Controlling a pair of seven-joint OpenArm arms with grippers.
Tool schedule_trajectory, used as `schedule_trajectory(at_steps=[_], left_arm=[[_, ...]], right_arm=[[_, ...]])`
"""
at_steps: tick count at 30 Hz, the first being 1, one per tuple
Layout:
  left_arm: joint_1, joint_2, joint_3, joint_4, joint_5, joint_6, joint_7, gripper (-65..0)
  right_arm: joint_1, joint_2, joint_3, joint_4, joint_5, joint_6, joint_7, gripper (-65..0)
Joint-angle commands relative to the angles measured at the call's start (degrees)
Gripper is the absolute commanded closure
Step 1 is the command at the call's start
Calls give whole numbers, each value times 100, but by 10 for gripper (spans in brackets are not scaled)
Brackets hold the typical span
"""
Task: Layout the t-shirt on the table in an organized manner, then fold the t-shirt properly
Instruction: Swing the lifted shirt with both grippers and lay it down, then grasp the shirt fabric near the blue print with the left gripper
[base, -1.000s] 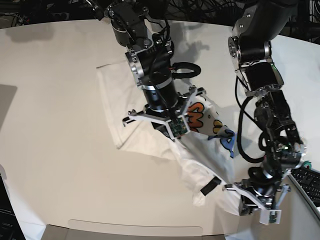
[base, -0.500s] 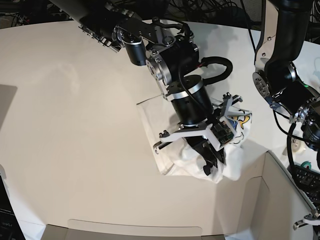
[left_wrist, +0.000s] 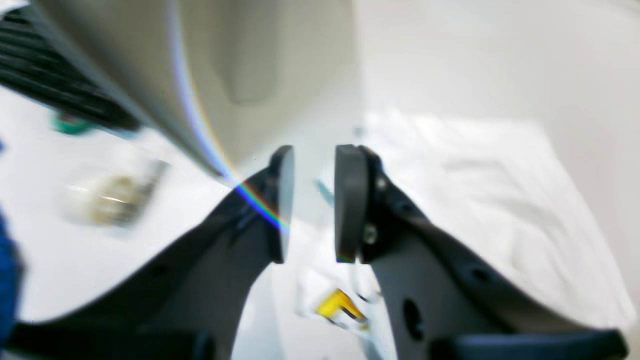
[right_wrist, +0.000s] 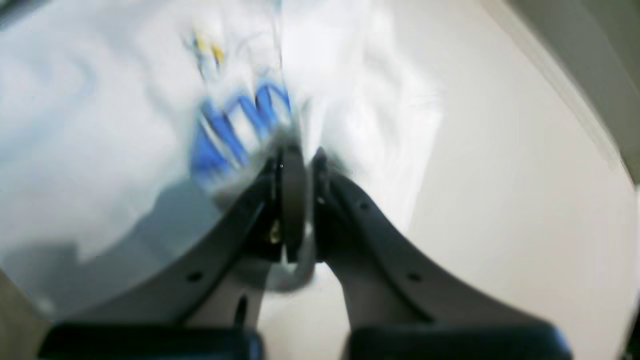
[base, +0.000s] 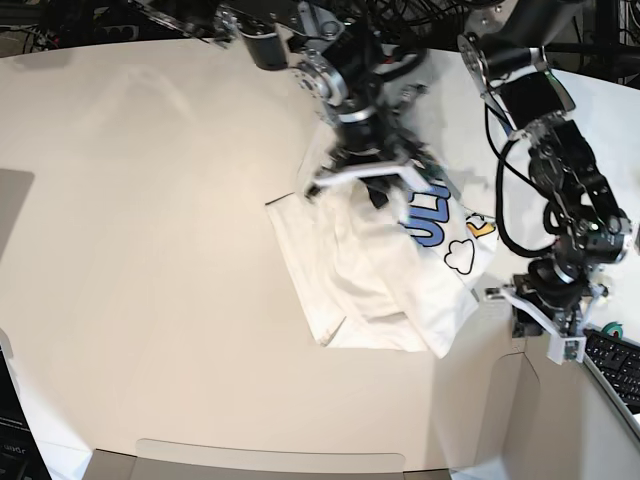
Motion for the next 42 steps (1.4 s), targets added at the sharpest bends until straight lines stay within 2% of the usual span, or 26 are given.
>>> schedule_trajectory(at_steps=[1,4,8,10,14,17,21,25,29,35,42], left_arm=[[0,-8,-11,118,-15,0,-100,-165],[291,124,-11,127,-15,0,32,-173],[440,344,-11,127,-41,-9,647,-175],[528,458,-11,109,-287,-9,911,-175],[818,475,15,100,-1184,-9,1258,-175],[932,449,437,91,-1571,-9,1258,-175],[1108,519,1097,12,-1597,0,1258,-201],[1117,669,1466,-330,-1606,0,1258,-210],[976,853,1492,-963,-1606,0,1258,-210],[941,801,1492,-1825,-1606,0,709,-210],[800,757,1484,-2388,-1606,0,410,-210]], right_arm=[[-23,78,17,22,-75,111,90,0],[-269,421,26,-233,-75,252,90,0],[-515,790,26,-673,-75,260,90,0],[-586,914,26,-884,-75,260,90,0],[-621,931,26,-1148,-84,260,90,0],[-621,905,17,-1156,-84,260,90,0],[-595,905,9,-1156,-93,260,90,0],[-586,896,0,-1156,-93,260,90,0],[-603,896,0,-1148,-93,260,90,0],[-621,896,-18,-1139,-93,260,90,0],[-621,887,-18,-1139,-93,260,90,0]])
